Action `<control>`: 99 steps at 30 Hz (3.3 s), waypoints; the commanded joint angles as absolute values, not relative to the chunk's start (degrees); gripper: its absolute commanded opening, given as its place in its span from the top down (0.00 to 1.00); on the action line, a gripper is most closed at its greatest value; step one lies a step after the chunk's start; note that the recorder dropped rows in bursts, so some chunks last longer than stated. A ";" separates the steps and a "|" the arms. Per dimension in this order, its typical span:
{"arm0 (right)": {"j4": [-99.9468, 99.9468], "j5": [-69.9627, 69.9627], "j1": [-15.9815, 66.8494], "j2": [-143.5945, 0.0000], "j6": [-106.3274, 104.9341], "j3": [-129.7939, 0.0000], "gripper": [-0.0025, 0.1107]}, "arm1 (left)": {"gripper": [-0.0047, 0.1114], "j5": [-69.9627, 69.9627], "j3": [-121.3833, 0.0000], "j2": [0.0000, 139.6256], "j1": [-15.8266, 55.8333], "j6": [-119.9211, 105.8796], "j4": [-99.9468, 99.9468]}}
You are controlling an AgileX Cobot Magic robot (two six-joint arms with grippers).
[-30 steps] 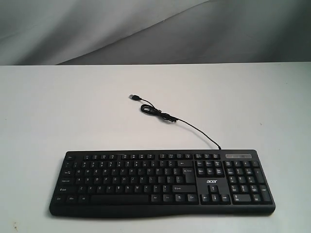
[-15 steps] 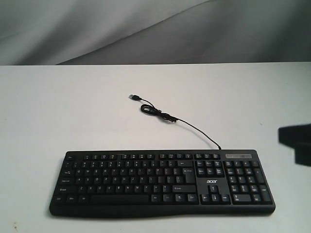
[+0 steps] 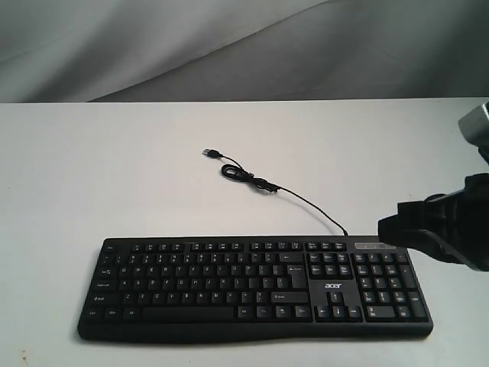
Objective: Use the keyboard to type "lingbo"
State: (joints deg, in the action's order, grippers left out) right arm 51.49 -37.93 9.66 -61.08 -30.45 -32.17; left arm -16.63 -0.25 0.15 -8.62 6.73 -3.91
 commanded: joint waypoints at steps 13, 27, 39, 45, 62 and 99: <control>53.10 -28.61 22.97 -65.39 -35.50 -35.08 0.98 | 0.96 -16.36 0.00 0.00 -8.73 6.96 -3.45; 39.37 -31.67 37.81 -101.80 -23.37 -61.86 0.98 | 0.96 -16.36 0.00 0.00 -8.73 6.96 -3.45; 39.36 -31.92 38.26 -108.08 -22.06 -62.76 0.98 | 0.96 -16.36 0.00 0.00 -8.73 6.96 -3.45; 38.90 -30.98 38.26 -109.29 -22.06 -62.76 0.98 | 0.96 -16.36 0.00 0.00 -8.73 6.96 -3.45; 37.17 -30.44 38.26 -111.54 -20.00 -62.76 0.98 | 0.96 -16.36 0.00 0.00 -8.73 6.96 -3.45; 37.88 -28.51 38.26 -108.94 -20.14 -62.76 0.98 | 0.96 -16.36 0.00 0.00 -8.73 6.96 -3.45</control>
State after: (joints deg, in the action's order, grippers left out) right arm 36.21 -29.36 37.95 -109.60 -17.69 -62.85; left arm -16.63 -0.25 0.15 -8.62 6.73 -3.91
